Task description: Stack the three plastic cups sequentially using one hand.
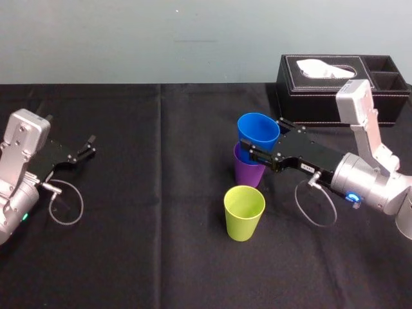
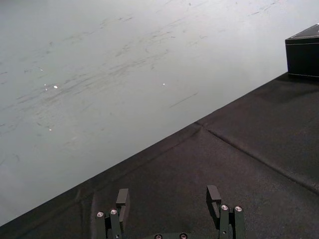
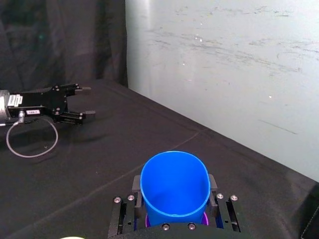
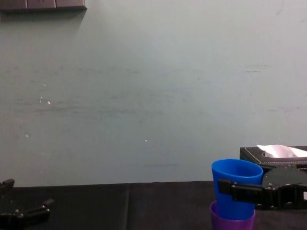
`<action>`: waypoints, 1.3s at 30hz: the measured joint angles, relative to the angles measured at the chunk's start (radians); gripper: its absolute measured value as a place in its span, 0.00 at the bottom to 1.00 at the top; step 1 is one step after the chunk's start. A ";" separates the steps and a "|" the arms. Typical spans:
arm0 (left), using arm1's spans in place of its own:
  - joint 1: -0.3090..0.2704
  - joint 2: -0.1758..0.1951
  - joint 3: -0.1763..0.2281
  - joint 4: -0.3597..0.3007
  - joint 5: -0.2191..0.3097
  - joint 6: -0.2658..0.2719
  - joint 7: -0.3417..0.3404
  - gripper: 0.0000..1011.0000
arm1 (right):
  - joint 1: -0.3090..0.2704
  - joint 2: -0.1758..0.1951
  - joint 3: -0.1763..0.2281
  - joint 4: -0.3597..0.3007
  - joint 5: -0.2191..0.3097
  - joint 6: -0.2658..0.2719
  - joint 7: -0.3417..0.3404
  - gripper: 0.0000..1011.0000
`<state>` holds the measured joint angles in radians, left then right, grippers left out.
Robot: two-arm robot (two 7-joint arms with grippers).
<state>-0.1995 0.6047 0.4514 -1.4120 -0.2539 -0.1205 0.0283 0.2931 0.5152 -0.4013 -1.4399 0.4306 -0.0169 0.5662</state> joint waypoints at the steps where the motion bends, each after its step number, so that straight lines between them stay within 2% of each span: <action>1: 0.000 0.000 0.000 0.000 0.000 0.000 0.000 1.00 | 0.000 0.000 0.000 0.000 0.000 0.000 0.000 0.72; 14: 0.000 0.000 0.000 0.000 0.000 0.000 0.000 1.00 | 0.000 0.001 0.000 -0.002 0.000 0.002 -0.001 0.73; 18: 0.000 0.000 0.000 0.000 0.000 0.000 0.000 1.00 | 0.001 0.001 0.001 -0.002 0.000 0.003 -0.001 0.86; 21: 0.000 0.000 0.000 0.000 0.000 0.000 0.000 1.00 | 0.001 0.001 0.001 -0.003 0.000 0.003 -0.002 0.91; 23: 0.000 0.000 0.000 0.000 0.000 0.000 0.000 1.00 | 0.001 0.001 0.001 -0.003 0.000 0.003 -0.002 0.99; 39: 0.000 0.000 0.000 0.000 0.000 0.000 0.000 1.00 | -0.009 0.005 0.008 -0.017 0.000 -0.002 -0.008 0.99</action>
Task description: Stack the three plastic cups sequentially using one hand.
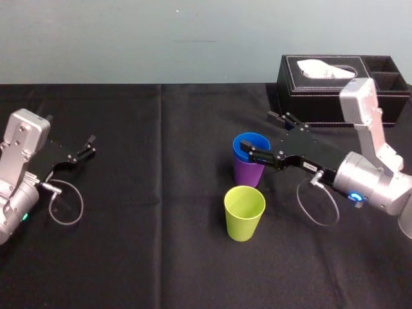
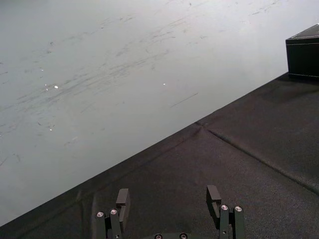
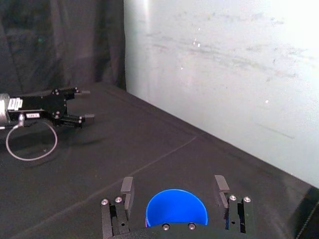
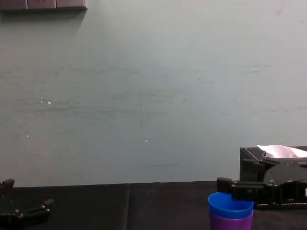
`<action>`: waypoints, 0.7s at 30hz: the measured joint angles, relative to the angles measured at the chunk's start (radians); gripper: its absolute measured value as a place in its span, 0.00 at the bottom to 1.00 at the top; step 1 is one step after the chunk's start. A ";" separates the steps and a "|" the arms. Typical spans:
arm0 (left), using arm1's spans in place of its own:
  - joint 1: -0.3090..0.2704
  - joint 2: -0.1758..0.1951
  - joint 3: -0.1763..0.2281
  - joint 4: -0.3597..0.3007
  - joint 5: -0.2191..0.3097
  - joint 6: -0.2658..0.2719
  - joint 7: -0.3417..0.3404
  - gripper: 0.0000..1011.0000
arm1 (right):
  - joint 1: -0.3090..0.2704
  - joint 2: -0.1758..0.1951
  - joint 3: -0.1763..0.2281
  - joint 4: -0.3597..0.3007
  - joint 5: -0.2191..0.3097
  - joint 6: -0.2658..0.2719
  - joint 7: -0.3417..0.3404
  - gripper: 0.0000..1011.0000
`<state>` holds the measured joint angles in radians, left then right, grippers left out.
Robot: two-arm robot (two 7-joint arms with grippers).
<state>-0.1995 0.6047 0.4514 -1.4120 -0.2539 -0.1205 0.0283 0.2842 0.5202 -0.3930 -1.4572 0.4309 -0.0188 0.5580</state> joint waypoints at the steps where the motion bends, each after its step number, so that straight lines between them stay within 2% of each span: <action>1: 0.000 0.000 0.000 0.000 0.000 0.000 0.000 1.00 | -0.012 0.006 0.008 -0.016 0.003 -0.007 -0.005 0.99; 7: 0.000 0.000 0.000 0.000 0.000 0.000 0.000 1.00 | -0.083 0.045 0.049 -0.096 0.032 -0.035 -0.008 0.99; 10: 0.000 0.000 0.000 0.000 0.000 0.000 0.000 1.00 | -0.156 0.089 0.089 -0.160 0.074 -0.060 0.010 0.99; 14: 0.000 0.000 0.000 0.000 0.000 0.000 0.000 1.00 | -0.214 0.124 0.117 -0.203 0.109 -0.075 0.033 0.99; 15: 0.000 0.000 0.000 0.000 0.000 0.000 0.000 1.00 | -0.242 0.143 0.128 -0.220 0.124 -0.080 0.043 0.99; 21: 0.000 0.000 0.000 0.000 0.000 0.000 0.000 1.00 | -0.336 0.205 0.154 -0.259 0.162 -0.101 0.085 0.99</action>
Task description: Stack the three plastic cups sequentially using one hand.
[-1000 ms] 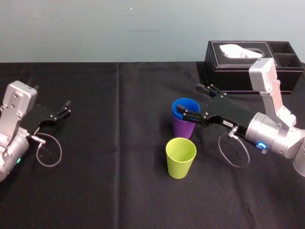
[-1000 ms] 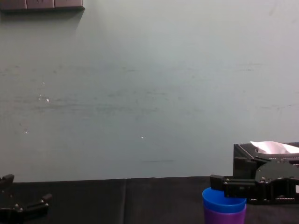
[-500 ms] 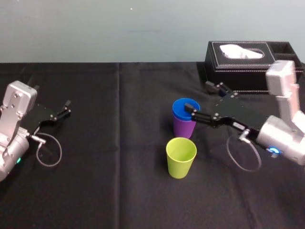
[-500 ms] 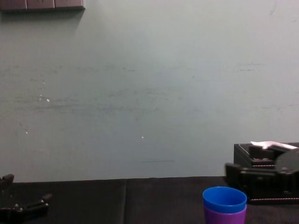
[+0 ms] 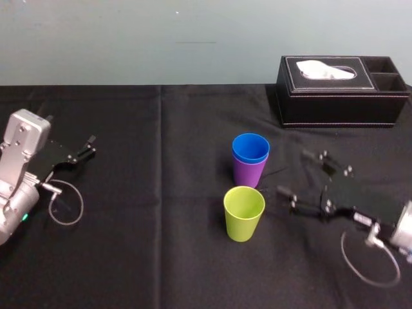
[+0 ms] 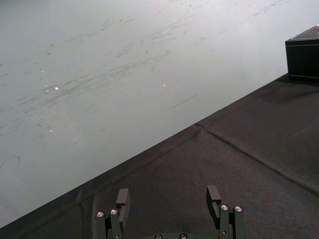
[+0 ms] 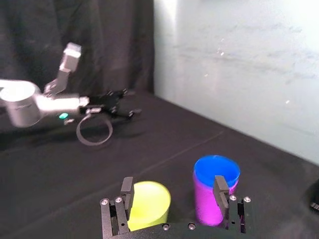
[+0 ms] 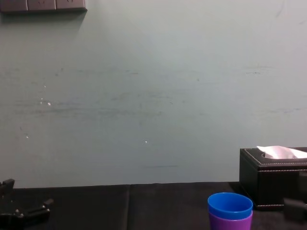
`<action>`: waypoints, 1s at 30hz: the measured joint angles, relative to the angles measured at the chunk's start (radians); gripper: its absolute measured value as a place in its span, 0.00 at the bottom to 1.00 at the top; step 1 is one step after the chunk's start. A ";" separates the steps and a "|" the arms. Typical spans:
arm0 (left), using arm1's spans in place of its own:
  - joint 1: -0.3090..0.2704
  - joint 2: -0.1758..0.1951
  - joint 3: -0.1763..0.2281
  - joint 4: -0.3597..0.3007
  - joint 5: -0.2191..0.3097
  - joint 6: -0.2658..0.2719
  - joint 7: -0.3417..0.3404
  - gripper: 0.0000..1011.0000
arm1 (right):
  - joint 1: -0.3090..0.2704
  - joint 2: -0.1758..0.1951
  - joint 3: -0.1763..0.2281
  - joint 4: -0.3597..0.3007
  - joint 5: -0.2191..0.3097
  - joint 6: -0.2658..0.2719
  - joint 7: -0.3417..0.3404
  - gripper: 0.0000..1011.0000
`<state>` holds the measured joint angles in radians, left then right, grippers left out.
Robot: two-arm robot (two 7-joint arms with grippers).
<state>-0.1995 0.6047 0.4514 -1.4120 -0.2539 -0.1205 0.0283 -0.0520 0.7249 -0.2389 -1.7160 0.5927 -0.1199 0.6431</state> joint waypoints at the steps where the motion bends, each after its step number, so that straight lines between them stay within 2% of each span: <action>1: 0.000 0.000 0.000 0.000 0.000 0.000 0.000 1.00 | -0.011 0.007 0.001 -0.002 0.003 -0.005 0.005 0.99; 6: 0.000 0.000 0.000 0.000 0.000 0.000 0.000 1.00 | -0.065 0.037 0.002 -0.008 0.002 -0.026 0.025 0.99; 13: 0.000 0.000 0.000 0.000 0.000 0.000 0.000 1.00 | -0.084 0.042 -0.020 0.010 -0.020 -0.036 0.032 0.99; 22: 0.000 0.000 0.000 0.000 0.000 0.000 0.000 1.00 | -0.040 0.007 -0.079 0.052 -0.085 -0.021 0.020 0.99; 30: 0.000 0.000 0.000 0.000 0.000 0.000 0.000 1.00 | 0.001 -0.024 -0.111 0.080 -0.123 -0.006 0.002 0.99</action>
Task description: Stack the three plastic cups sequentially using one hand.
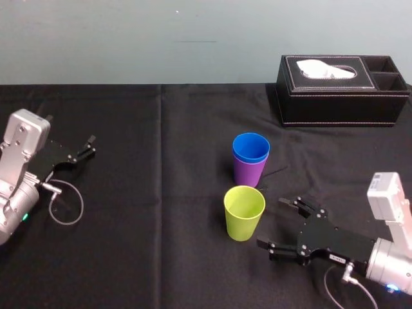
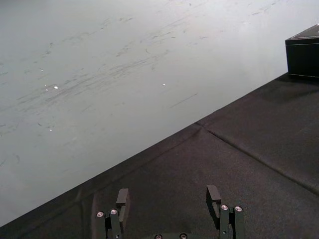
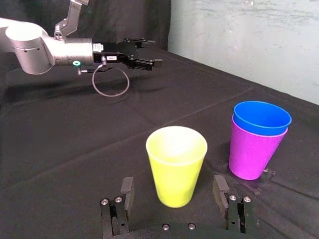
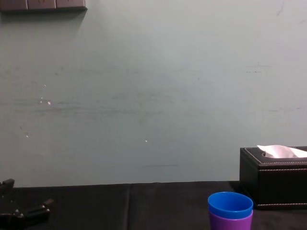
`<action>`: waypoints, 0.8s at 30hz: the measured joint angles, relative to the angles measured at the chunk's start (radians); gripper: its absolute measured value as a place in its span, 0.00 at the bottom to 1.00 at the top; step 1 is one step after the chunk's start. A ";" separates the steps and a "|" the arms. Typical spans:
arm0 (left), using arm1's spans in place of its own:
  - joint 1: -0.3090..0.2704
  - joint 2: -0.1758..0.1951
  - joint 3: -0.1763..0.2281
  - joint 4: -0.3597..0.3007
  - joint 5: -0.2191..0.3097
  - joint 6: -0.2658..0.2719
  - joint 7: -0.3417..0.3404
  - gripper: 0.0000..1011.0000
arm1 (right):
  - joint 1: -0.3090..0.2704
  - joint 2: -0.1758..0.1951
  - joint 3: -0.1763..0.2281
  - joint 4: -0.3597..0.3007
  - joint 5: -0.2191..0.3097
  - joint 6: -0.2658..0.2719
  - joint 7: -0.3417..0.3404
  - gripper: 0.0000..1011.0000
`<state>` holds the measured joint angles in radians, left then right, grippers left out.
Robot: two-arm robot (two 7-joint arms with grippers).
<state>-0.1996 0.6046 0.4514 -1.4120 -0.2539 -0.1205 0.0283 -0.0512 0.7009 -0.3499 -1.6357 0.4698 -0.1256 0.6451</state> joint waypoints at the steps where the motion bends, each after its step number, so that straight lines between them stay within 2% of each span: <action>1: 0.000 0.000 0.000 0.000 0.000 0.000 0.000 1.00 | 0.007 -0.005 -0.004 0.005 -0.004 0.002 -0.001 0.99; 11: 0.000 0.000 0.000 0.000 0.000 0.000 0.000 1.00 | 0.051 -0.033 -0.033 0.033 -0.021 0.015 0.000 0.99; 24: 0.000 0.000 0.000 0.000 0.000 0.000 0.000 1.00 | 0.136 -0.090 -0.081 0.113 -0.047 0.034 -0.002 0.99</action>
<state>-0.1995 0.6047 0.4514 -1.4120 -0.2539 -0.1205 0.0283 0.0844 0.6104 -0.4311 -1.5231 0.4225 -0.0916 0.6434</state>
